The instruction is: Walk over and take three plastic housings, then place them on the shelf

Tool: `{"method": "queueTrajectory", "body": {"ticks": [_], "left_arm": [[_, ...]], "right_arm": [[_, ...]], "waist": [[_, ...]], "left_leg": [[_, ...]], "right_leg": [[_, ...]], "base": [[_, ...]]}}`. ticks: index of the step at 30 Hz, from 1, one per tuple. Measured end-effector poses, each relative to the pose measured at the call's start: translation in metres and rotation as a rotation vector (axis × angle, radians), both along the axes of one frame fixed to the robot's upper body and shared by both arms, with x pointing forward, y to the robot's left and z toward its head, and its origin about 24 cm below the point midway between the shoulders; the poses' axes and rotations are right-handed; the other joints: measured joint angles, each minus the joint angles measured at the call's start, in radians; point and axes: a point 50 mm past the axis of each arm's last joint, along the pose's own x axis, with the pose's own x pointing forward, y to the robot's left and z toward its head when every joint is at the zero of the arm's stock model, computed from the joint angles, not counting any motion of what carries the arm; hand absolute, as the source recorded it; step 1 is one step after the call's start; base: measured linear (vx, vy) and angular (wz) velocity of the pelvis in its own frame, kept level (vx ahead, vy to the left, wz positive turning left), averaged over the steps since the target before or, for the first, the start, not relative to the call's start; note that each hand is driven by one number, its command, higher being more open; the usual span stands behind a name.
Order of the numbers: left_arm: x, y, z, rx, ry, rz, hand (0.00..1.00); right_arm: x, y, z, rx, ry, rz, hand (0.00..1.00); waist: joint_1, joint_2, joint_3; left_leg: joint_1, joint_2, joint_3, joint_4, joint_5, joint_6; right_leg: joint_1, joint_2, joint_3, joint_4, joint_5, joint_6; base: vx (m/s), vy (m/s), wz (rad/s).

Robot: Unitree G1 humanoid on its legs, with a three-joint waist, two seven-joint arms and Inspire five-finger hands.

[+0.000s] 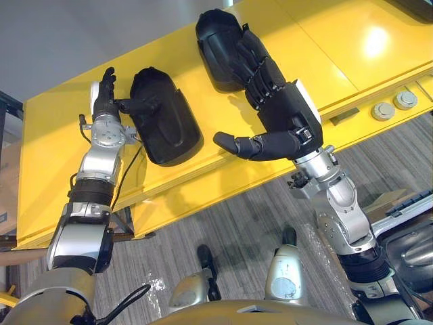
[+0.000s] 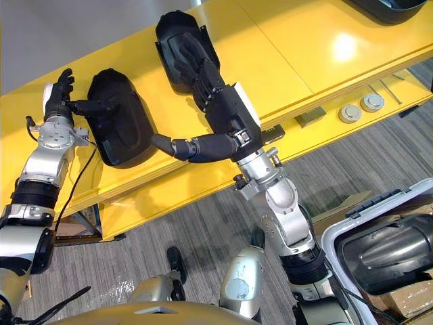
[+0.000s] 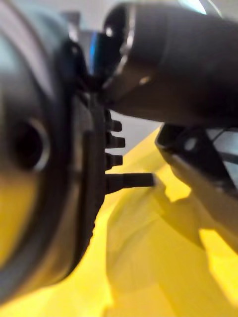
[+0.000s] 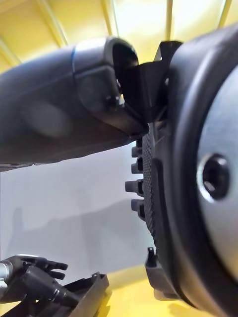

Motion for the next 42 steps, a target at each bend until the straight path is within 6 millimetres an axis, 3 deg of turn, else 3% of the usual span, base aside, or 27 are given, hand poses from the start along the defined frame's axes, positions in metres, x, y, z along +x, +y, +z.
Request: {"method": "queueTrajectory", "body": {"ticks": [6,10,12,14,16,19,25,28,34,35,42], "left_arm": [[-0.007,0.01,0.017,-0.088,-0.193,0.173,1.0],[-0.025,0.004,0.066,-0.15,-0.548,0.2,1.0],[-0.045,-0.003,0.098,-0.167,-0.772,0.171,1.0],[-0.063,-0.009,0.115,-0.162,-0.917,0.138,1.0],[-0.079,-0.014,0.119,-0.106,-0.999,0.125,1.0],[-0.092,-0.02,0.104,-0.097,-1.021,0.11,1.0],[-0.132,-0.029,0.027,-0.245,-0.853,0.049,1.0],[-0.15,-0.035,0.001,-0.258,-0.76,-0.019,1.0],[-0.17,-0.038,-0.022,-0.24,-0.628,-0.176,1.0],[-0.185,-0.041,-0.032,-0.27,-0.632,-0.242,1.0],[-0.185,-0.042,-0.034,-0.274,-0.625,-0.241,1.0]], "right_arm": [[-0.005,0.001,-0.023,0.035,0.099,-0.013,1.0],[-0.01,0.002,-0.037,0.08,0.158,-0.036,1.0],[-0.01,0.002,-0.045,0.089,0.192,-0.057,1.0],[-0.01,0.001,-0.049,0.1,0.207,-0.081,1.0],[-0.01,0.0,-0.049,0.084,0.201,-0.114,1.0],[-0.007,-0.006,-0.049,0.095,0.203,-0.182,1.0],[-0.004,-0.015,-0.051,0.142,0.202,-0.32,1.0],[-0.001,-0.027,-0.053,0.153,0.211,-0.384,1.0],[0.0,-0.047,-0.054,0.095,0.191,-0.509,1.0],[-0.009,-0.072,-0.072,0.107,0.268,-0.613,1.0],[-0.009,-0.073,-0.074,0.103,0.279,-0.613,1.0]], "waist": [[-0.001,-0.009,0.009],[-0.011,-0.012,0.01],[-0.009,-0.015,0.008],[-0.009,-0.018,0.005],[-0.001,-0.019,-0.006],[0.009,-0.023,-0.049],[0.058,-0.064,-0.105],[0.091,-0.076,-0.123],[0.115,-0.071,-0.167],[0.121,-0.108,-0.218],[0.119,-0.114,-0.216]], "left_leg": [[0.024,0.011,-0.004,0.0,-0.004,-0.006],[0.038,0.014,-0.027,0.0,-0.006,-0.008],[0.068,0.026,-0.034,-0.001,-0.015,-0.014],[0.086,0.034,-0.042,-0.001,-0.021,-0.016],[0.099,0.042,-0.045,-0.001,-0.028,-0.021],[0.101,0.052,-0.073,-0.001,-0.03,-0.024],[0.13,0.062,-0.122,-0.001,-0.035,-0.031],[0.13,0.062,-0.141,-0.002,-0.035,-0.031],[0.129,0.062,-0.15,-0.006,-0.034,-0.031],[0.128,0.065,-0.151,-0.006,-0.032,-0.033],[0.127,0.066,-0.16,-0.006,-0.027,-0.034]], "right_leg": [[0.03,0.013,-0.006,-0.007,-0.001,-0.002],[0.079,0.016,-0.032,-0.044,0.007,-0.002],[0.134,0.031,-0.048,-0.088,0.02,-0.003],[0.174,0.04,-0.065,-0.115,0.024,-0.002],[0.207,0.05,-0.078,-0.147,0.033,-0.003],[0.257,0.063,-0.119,-0.204,0.052,-0.004],[0.355,0.075,-0.188,-0.264,0.059,-0.004],[0.381,0.077,-0.214,-0.279,0.059,-0.004],[0.395,0.077,-0.227,-0.283,0.055,-0.01],[0.395,0.08,-0.229,-0.283,0.058,-0.005],[0.394,0.082,-0.229,-0.279,0.058,-0.006]], "base": [[0.01,-0.02,0.0],[0.03,-0.011,0.1],[0.06,-0.012,0.02],[0.06,-0.017,0.04],[0.04,-0.018,0.09],[0.06,-0.016,0.24],[0.02,-0.007,0.22],[-0.02,0.005,0.23],[-0.01,0.004,0.06],[0.0,0.0,0.0],[0.0,0.0,0.01]]}}
